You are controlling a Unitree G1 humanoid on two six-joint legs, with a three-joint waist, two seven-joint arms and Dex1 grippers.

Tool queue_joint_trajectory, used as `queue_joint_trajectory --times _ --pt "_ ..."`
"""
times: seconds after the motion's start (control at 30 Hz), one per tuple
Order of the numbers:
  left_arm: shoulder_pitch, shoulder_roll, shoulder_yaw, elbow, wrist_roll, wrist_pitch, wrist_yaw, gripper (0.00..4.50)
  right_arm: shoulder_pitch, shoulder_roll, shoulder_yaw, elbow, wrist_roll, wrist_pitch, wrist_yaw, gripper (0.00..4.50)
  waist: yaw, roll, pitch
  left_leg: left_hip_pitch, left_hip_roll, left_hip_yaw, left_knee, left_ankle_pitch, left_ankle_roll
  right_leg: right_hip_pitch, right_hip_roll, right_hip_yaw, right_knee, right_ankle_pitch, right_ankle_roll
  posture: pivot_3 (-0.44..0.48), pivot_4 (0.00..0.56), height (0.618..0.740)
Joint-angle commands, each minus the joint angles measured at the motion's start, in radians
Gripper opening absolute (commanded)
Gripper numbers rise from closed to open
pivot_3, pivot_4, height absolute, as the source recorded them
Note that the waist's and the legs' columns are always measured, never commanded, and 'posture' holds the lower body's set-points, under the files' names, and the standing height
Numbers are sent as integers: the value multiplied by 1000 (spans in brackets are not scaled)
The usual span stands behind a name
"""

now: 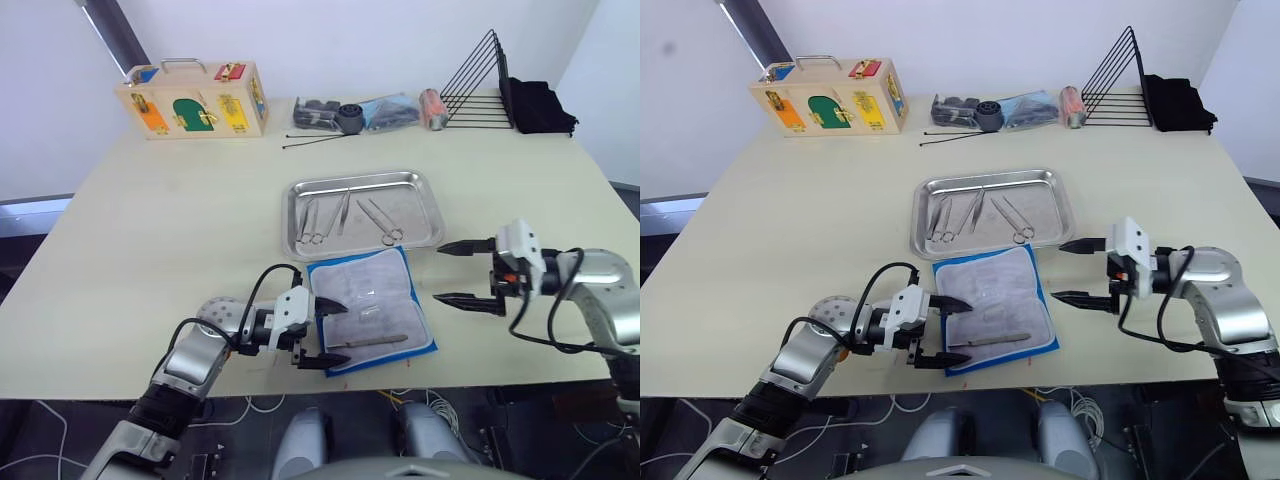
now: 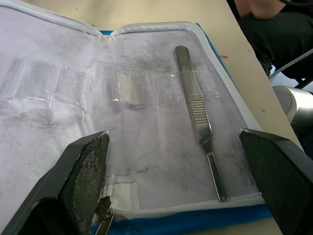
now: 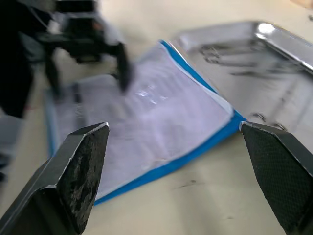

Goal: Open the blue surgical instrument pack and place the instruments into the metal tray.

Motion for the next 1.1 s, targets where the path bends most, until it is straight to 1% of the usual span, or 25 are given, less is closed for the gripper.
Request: queue_joint_trajectory --times 0.03,0.23,0.43,0.53,0.77,0.93,1.1 --pt "54 16 -59 122 76 57 9 4500 6 -49 -58 -8 47 -33 81 4477 0 0 0 0 0 0 0 0 0 0 0 0 0 0 0 0 150 740" --pt "56 16 -59 123 76 56 7 4500 -2 -114 -88 -10 120 -3 177 4477 1 0 0 0 0 0 0 0 0 0 0 0 0 0 0 0 150 740" --pt "57 17 -61 118 77 57 8 4500 -9 -105 -73 -35 132 5 179 4477 1 0 0 0 0 -1 0 0 0 0 0 0 0 0 0 0 150 740" --pt "60 18 -61 115 77 57 9 4500 -1 -101 -54 -54 115 9 158 4477 1 0 0 0 0 -1 0 0 0 0 0 0 0 0 0 0 150 740" --pt "56 17 -63 116 79 56 8 4500 17 -65 57 -111 -50 -6 1 4477 1 0 0 0 0 -1 0 0 0 0 0 0 0 0 0 0 150 740" --pt "53 21 -63 114 80 57 5 4500 11 -17 143 -121 -135 -34 -58 4477 1 0 1 0 0 -1 0 0 0 0 0 0 0 0 0 0 150 740" --pt "48 22 -65 117 82 56 2 4500 -8 40 204 -98 -177 -46 -89 4477 1 0 1 0 0 -1 0 0 0 0 0 0 0 0 0 0 150 740"
